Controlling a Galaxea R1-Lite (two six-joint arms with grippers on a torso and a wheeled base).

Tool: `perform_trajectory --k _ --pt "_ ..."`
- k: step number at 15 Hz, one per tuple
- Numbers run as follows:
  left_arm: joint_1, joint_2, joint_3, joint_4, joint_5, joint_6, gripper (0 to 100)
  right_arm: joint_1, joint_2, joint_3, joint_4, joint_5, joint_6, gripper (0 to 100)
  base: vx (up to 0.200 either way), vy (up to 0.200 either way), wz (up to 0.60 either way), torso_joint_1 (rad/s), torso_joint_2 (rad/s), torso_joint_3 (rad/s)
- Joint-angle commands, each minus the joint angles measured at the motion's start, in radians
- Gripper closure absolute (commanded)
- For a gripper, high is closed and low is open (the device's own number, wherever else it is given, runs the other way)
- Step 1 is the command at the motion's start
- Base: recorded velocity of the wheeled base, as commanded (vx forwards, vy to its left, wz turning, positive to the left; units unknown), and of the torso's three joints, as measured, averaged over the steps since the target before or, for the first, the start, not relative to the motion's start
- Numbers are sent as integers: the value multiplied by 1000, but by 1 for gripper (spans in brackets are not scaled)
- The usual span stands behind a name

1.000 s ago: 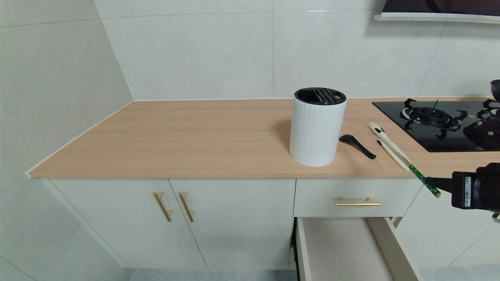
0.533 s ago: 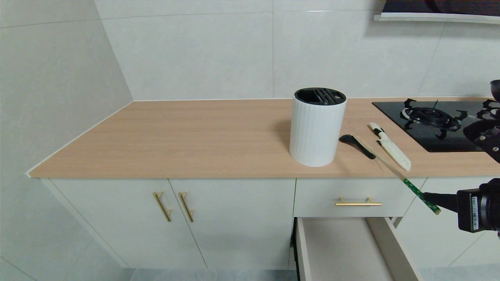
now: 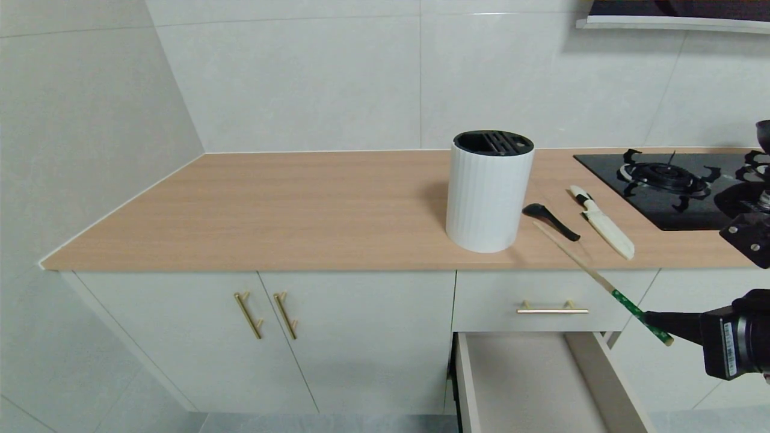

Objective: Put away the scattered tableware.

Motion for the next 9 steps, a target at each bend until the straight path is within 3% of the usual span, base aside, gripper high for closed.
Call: perform_trajectory --k 1,9 --pt "0 0 0 0 1 0 0 7 -3 13 2 8 -17 100 0 0 0 -188 427 237" --pt "0 0 0 0 1 0 0 10 -20 84 0 114 -155 100 0 0 0 -199 483 274"
